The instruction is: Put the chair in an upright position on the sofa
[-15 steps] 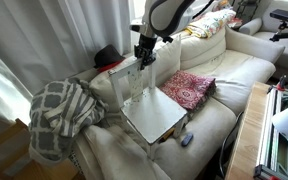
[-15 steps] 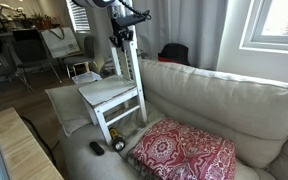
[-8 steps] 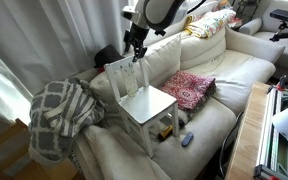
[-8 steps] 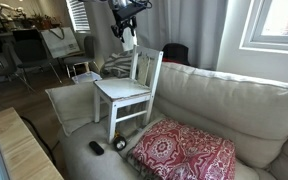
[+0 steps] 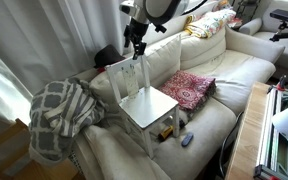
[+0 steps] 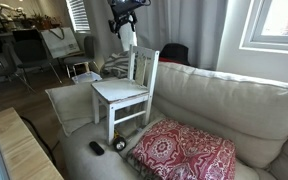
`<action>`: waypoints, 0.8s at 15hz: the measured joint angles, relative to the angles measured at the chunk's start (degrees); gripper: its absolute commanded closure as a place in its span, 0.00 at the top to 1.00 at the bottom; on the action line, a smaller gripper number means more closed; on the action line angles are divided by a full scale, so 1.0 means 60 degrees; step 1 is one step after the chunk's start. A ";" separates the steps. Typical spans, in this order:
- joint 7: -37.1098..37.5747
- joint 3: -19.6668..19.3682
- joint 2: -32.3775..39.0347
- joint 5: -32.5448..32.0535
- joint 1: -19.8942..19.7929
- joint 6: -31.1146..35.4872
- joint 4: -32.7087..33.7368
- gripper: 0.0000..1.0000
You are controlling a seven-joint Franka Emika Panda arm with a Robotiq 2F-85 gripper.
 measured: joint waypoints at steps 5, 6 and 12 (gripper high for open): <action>0.0894 0.0072 -0.1455 0.1151 -0.0205 -0.3312 -0.0070 1.00; 0.0888 0.0045 -0.1832 0.1548 -0.0273 -0.4136 -0.0077 1.00; 0.0804 -0.0988 -0.3698 0.2973 -0.0437 -0.6603 -0.0293 1.00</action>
